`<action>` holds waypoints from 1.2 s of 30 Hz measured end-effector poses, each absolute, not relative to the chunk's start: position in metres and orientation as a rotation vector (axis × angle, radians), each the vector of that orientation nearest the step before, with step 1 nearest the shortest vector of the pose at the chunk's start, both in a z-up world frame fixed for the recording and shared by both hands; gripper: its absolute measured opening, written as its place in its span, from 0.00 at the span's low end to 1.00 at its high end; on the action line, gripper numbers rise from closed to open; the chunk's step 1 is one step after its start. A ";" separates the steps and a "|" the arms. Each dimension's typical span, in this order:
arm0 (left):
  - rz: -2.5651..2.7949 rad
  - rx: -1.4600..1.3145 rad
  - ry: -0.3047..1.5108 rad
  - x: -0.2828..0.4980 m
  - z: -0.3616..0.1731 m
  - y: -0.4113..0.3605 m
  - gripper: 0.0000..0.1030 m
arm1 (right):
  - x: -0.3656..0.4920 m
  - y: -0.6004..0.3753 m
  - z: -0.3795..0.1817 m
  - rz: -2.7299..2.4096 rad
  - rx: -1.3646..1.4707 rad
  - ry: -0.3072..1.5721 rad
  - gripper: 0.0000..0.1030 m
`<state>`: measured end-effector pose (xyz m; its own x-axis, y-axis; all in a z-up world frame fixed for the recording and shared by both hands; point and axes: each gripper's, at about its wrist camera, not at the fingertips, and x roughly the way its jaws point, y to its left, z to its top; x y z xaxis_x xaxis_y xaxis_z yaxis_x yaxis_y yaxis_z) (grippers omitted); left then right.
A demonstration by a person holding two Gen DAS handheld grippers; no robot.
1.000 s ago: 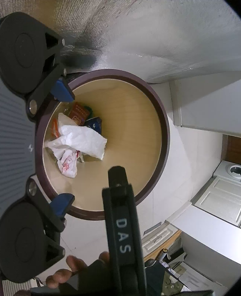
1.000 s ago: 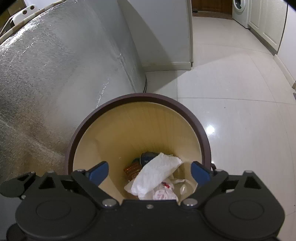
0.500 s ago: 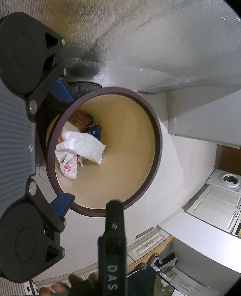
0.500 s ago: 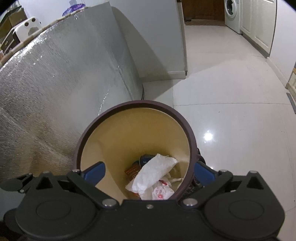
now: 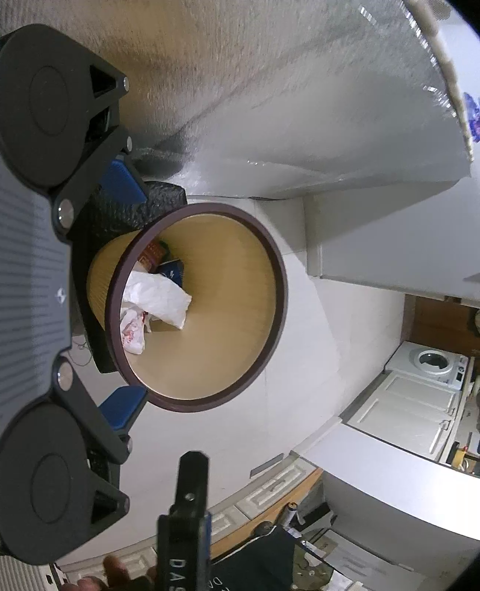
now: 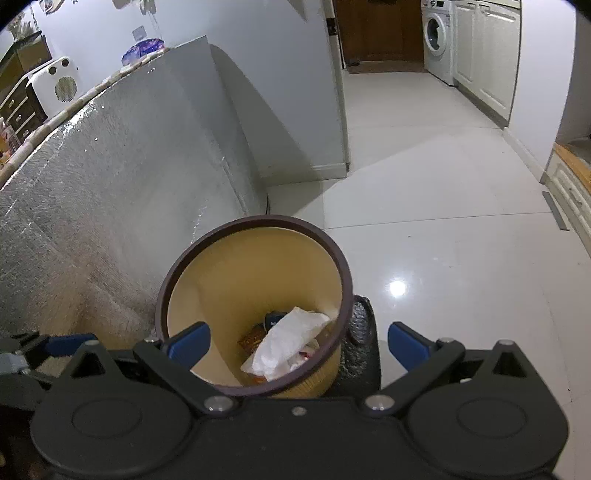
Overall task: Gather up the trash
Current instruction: 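Move both grippers back from the wastebasket toward the checkered table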
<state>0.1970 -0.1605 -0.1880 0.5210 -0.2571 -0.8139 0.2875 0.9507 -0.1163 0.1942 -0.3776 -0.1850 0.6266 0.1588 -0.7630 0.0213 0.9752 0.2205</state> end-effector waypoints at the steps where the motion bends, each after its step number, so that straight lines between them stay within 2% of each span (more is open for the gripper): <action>1: -0.324 0.034 0.964 0.194 -0.184 -0.159 1.00 | 0.190 -0.379 -0.183 0.076 0.217 0.889 1.00; 18: -0.300 0.030 0.891 0.148 -0.135 -0.143 1.00 | 0.119 -0.385 -0.151 0.019 0.218 0.820 1.00; 36: -0.319 0.052 0.747 0.086 -0.073 -0.124 1.00 | 0.034 -0.370 -0.088 0.018 0.207 0.662 1.00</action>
